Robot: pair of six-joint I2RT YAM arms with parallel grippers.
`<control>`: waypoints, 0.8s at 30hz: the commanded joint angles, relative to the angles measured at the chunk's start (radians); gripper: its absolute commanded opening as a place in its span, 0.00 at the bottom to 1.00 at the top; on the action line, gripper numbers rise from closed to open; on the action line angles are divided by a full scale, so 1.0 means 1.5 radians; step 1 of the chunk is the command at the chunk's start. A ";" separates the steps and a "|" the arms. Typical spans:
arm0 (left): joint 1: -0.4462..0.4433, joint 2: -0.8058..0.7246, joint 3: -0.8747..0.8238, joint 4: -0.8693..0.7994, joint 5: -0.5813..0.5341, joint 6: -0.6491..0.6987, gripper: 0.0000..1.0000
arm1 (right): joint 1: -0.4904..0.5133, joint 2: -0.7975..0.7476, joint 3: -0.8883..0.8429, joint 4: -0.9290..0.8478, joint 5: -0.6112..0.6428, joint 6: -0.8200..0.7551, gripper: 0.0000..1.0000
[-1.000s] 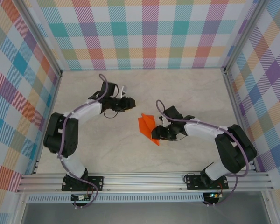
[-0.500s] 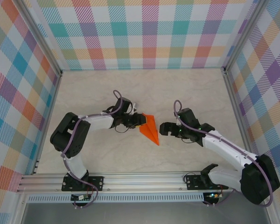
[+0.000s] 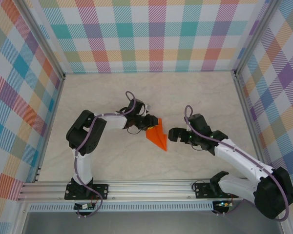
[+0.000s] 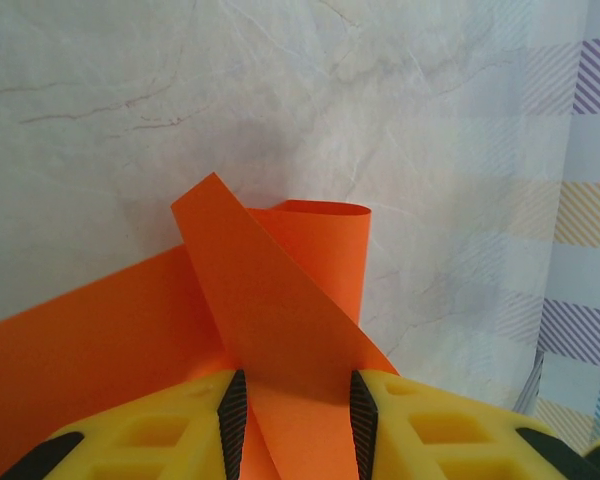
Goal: Fold a paper plane with a square sheet of paper (fold left side to right side)
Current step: Turn over the paper at the center of the table.
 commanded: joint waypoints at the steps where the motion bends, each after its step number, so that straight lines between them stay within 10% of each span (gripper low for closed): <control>1: -0.011 0.007 0.018 0.003 0.007 0.000 0.36 | -0.003 -0.017 -0.009 -0.014 0.006 -0.011 1.00; 24: -0.011 -0.084 -0.062 -0.040 -0.041 0.009 0.54 | -0.013 0.025 -0.014 0.018 -0.035 -0.007 1.00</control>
